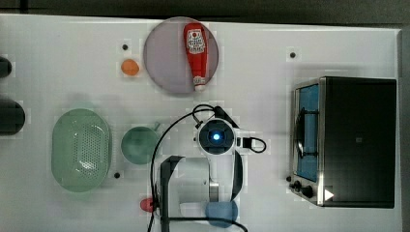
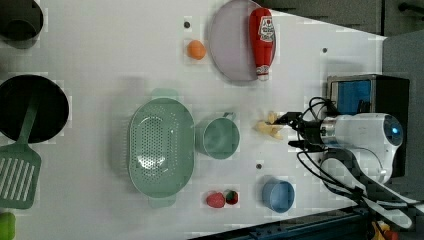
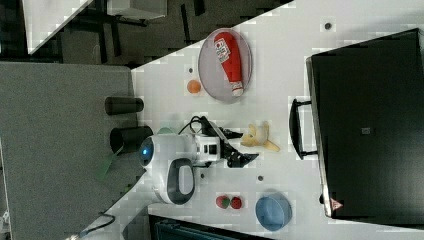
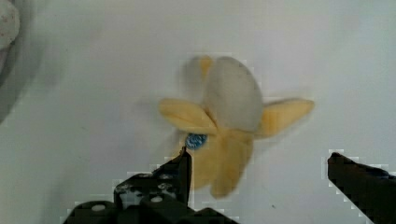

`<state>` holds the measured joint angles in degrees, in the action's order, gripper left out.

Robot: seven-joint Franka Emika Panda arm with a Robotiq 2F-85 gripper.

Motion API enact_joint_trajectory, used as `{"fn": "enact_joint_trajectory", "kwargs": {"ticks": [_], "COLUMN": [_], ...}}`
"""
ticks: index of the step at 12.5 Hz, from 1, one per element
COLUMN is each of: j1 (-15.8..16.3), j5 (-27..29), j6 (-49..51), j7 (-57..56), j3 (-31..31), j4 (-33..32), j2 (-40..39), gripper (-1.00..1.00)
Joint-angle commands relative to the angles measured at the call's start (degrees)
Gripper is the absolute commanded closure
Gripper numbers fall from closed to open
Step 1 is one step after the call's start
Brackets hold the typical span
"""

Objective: Pick Banana and place it in mug.

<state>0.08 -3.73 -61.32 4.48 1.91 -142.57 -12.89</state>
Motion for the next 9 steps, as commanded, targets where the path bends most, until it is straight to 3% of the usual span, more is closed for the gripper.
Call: {"fn": "enact_joint_trajectory", "kwargs": {"ticks": [1, 4, 9], "j1": [0.02, 0.00, -0.11], "j5": [1.21, 1.22, 1.23], "j6": [-6.49, -8.71, -9.62], "j7": [-0.68, -0.68, -0.68], "j3": [0.50, 0.35, 0.23], "j4": [-0.24, -0.21, -0.06], "j2": [-2.44, -5.65, -5.91], "gripper": [-1.00, -0.92, 0.30]}}
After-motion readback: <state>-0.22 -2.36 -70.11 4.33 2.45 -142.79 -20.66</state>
